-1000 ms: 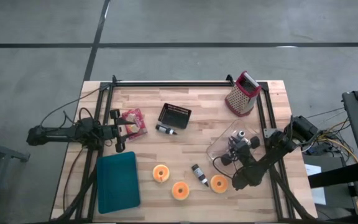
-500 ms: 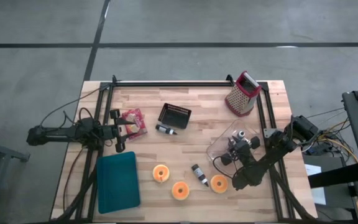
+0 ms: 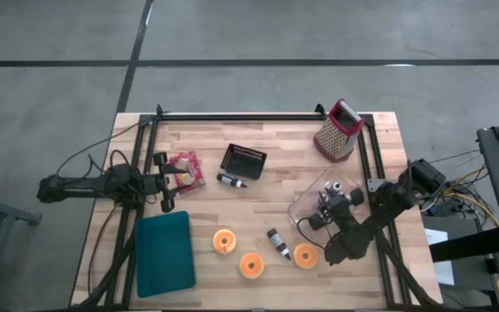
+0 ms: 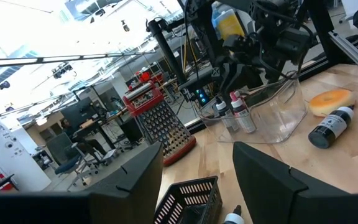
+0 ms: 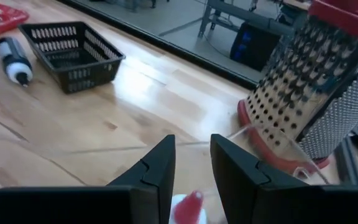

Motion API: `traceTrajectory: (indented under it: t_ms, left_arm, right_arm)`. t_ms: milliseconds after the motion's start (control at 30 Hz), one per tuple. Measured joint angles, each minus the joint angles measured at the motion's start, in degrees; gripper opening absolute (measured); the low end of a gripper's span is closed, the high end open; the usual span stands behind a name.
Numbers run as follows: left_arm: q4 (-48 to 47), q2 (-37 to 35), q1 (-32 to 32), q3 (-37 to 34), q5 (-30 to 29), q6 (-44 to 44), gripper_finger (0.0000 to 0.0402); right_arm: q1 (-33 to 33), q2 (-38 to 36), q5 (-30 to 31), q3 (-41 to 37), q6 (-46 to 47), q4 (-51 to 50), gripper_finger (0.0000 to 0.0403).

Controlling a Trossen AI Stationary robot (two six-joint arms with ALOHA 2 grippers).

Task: Pick & Place Food Item
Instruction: Put the bottom black food coloring bottle into the transparent bin

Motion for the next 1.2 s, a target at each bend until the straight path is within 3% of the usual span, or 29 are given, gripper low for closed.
traceTrajectory:
  t_ms: [167, 367, 533, 700, 933, 1100, 1200]
  left_arm:
    - [0.0, 0.0, 0.0, 0.0, 0.0, 0.0, 0.02]
    - [0.0, 0.0, 0.0, 0.0, 0.0, 0.0, 0.02]
    - [0.0, 0.0, 0.0, 0.0, 0.0, 0.0, 0.02]
    - [0.0, 0.0, 0.0, 0.0, 0.0, 0.0, 0.02]
    - [0.0, 0.0, 0.0, 0.0, 0.0, 0.0, 0.02]
    - [0.0, 0.0, 0.0, 0.0, 0.0, 0.0, 0.02]
    - [0.0, 0.0, 0.0, 0.0, 0.0, 0.0, 0.02]
  right_arm:
    - [0.0, -1.0, 0.0, 4.0, -1.0, -4.1, 0.01]
    - [-0.9, -6.2, 0.2, 8.7, -10.2, -4.2, 0.01]
    - [-3.3, -10.1, -0.1, 17.0, -23.1, -3.7, 0.0097]
    - [-7.7, -10.1, -7.7, 29.2, -40.9, -2.0, 0.0084]
    - [-12.6, -9.9, -18.0, 38.9, -60.4, 13.8, 0.0069]
    - [-10.3, -9.1, -16.4, 35.7, -71.4, 27.6, 0.0068]
    - [-7.1, -6.5, -10.6, 33.0, -72.3, 32.5, 0.0068]
